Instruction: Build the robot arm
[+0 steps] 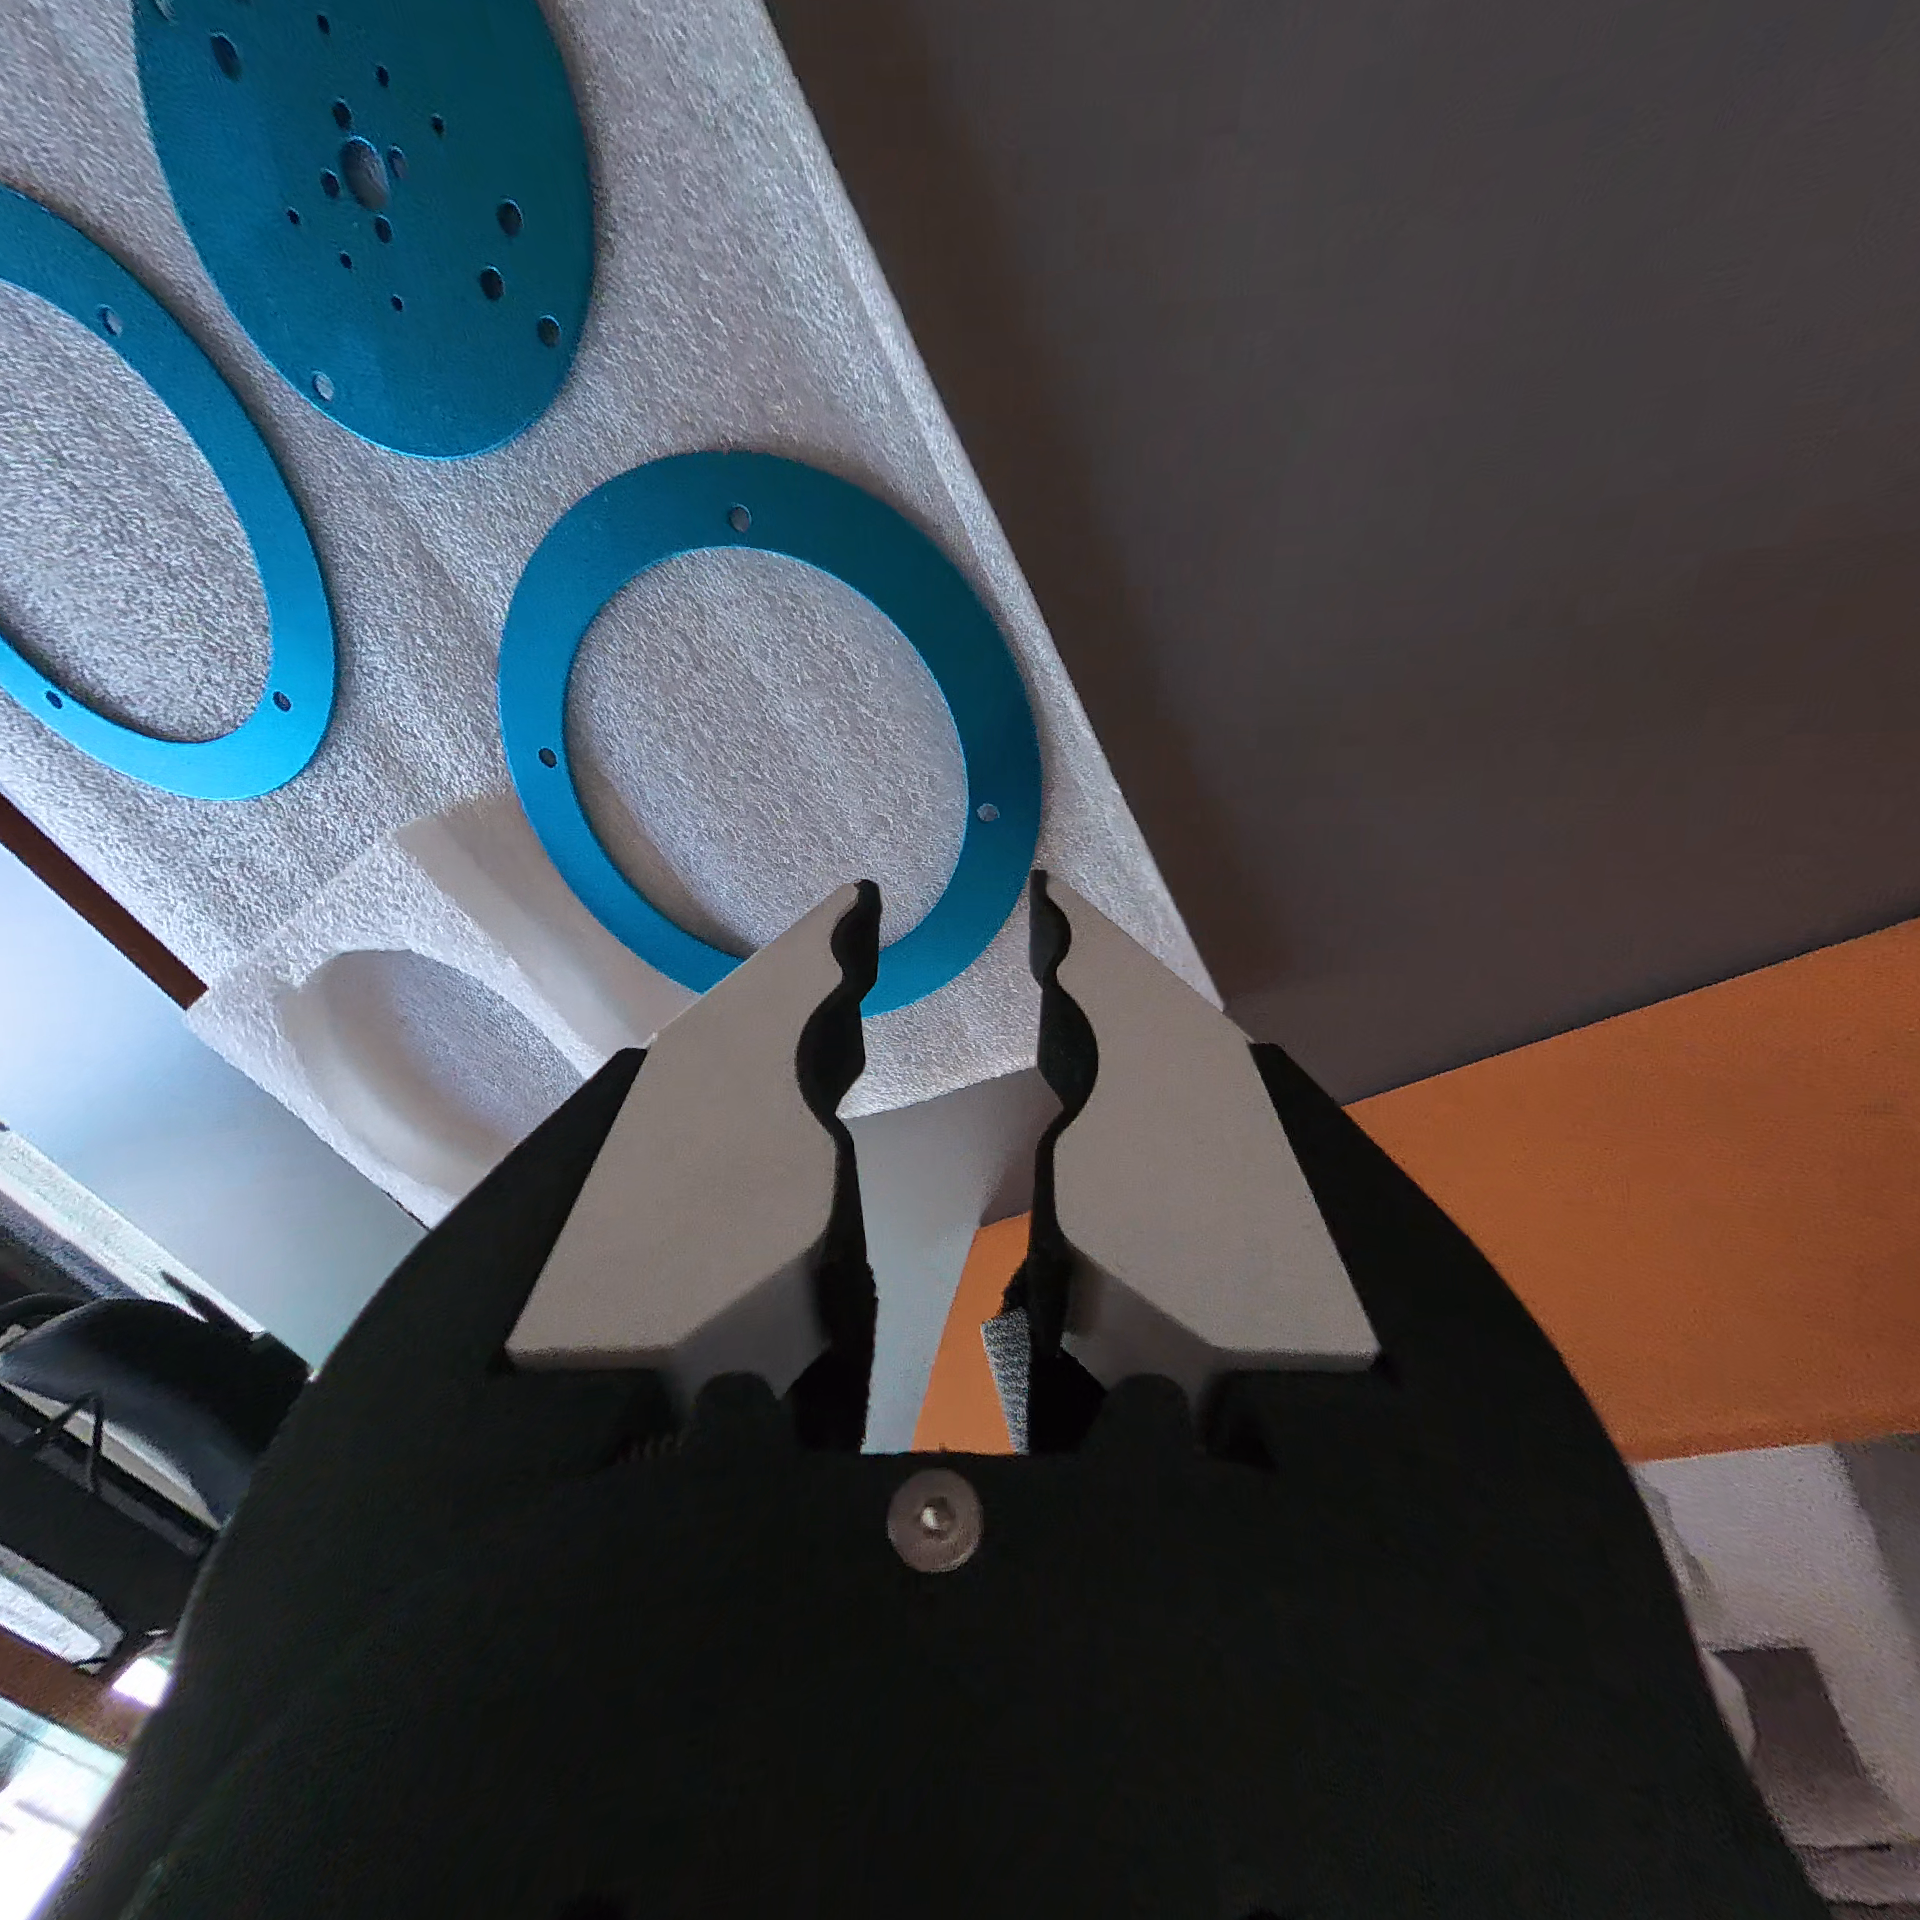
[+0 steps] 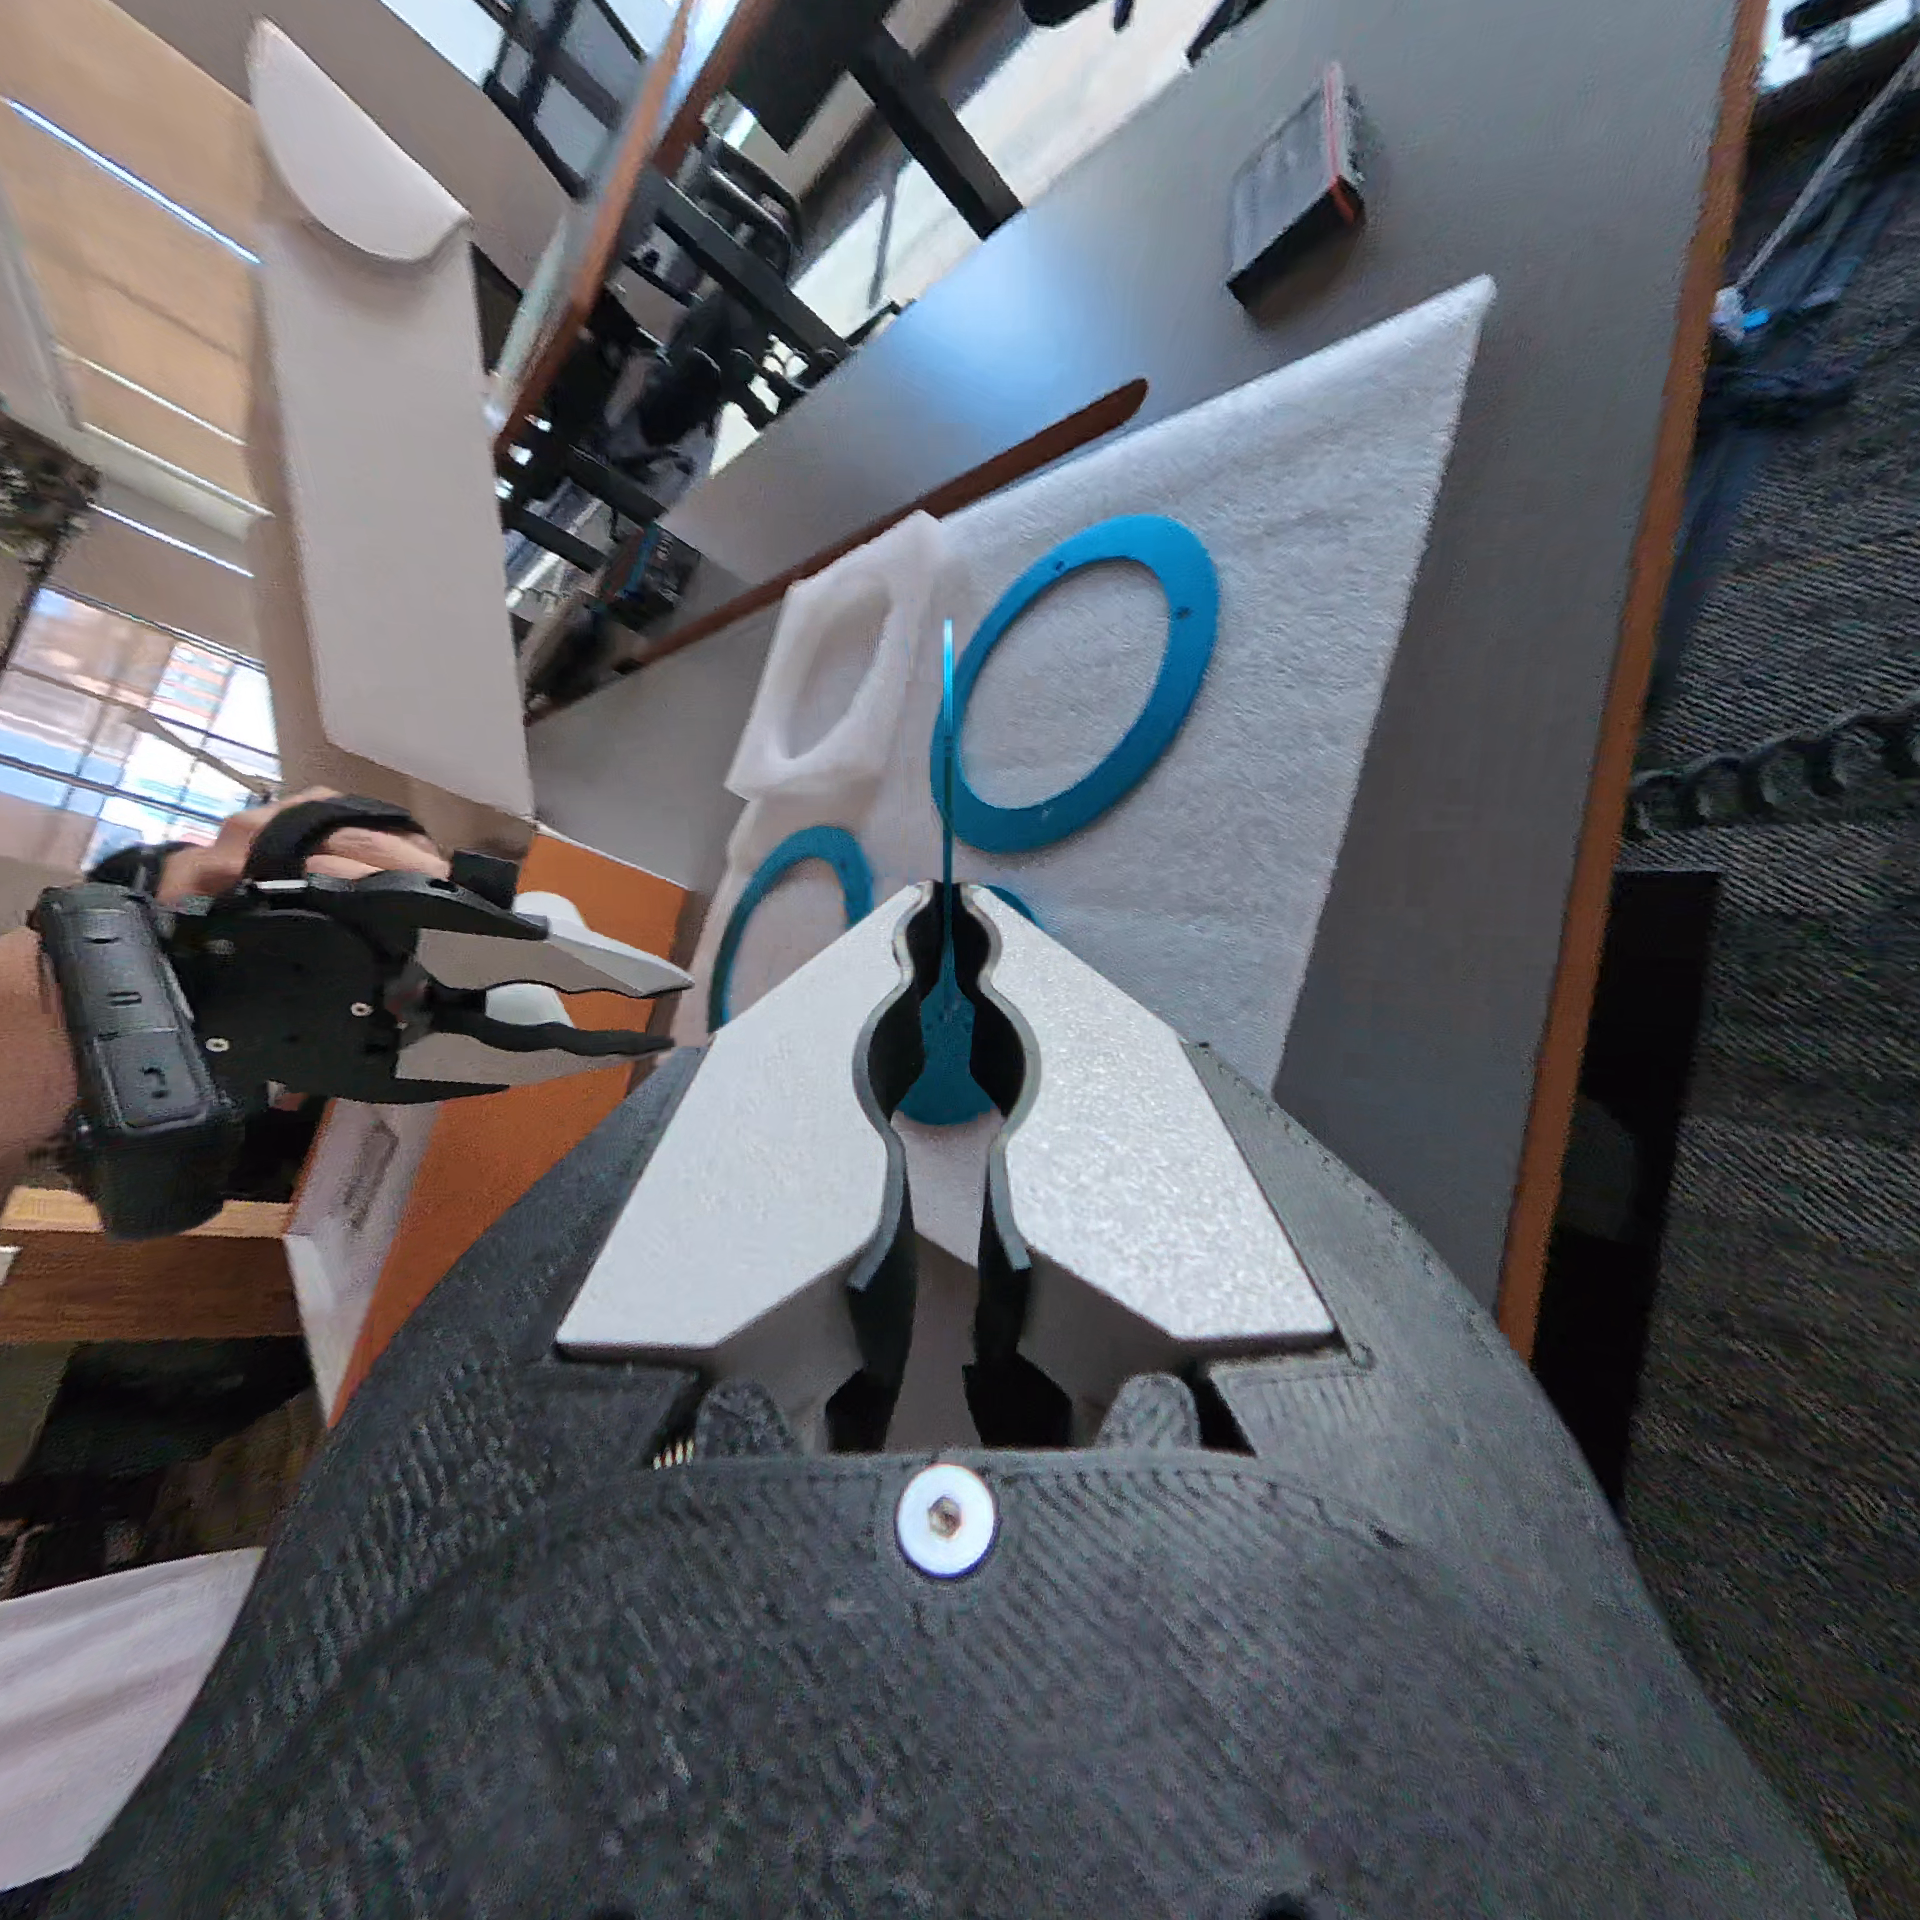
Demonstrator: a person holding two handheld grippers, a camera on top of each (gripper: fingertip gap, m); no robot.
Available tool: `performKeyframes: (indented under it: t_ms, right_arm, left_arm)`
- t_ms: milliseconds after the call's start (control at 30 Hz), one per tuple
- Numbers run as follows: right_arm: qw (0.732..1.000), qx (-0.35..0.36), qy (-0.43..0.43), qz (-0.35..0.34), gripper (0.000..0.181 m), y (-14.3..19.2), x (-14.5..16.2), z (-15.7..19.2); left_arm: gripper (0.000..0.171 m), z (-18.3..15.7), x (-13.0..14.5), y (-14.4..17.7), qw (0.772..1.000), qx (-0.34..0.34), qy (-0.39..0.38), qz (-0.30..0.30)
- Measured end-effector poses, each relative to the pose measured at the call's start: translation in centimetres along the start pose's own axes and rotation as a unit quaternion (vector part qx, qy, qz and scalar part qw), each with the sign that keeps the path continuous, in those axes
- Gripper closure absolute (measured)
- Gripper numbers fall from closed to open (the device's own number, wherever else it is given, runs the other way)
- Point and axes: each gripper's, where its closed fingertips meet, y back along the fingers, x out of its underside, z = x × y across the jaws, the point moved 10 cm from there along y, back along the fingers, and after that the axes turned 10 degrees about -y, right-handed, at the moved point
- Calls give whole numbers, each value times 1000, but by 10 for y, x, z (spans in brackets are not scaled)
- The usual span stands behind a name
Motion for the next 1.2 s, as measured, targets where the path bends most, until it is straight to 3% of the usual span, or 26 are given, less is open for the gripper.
performKeyframes:
  t_ms: [233,500,733,1200]
  right_arm:
    - [998,67,3,5,181,5,0,-7]
    - [984,151,61,71,180,-21,5,1]
    - [981,167,71,75,181,-22,5,4]
    - [981,165,71,77,180,-23,5,3]
  left_arm:
    - [145,3,-3,-11,998,39,-37,11]
    - [147,4,-2,-22,996,69,-45,27]
    - [156,3,-3,-22,995,89,-41,32]
    - [157,-9,19,-19,994,89,-31,63]
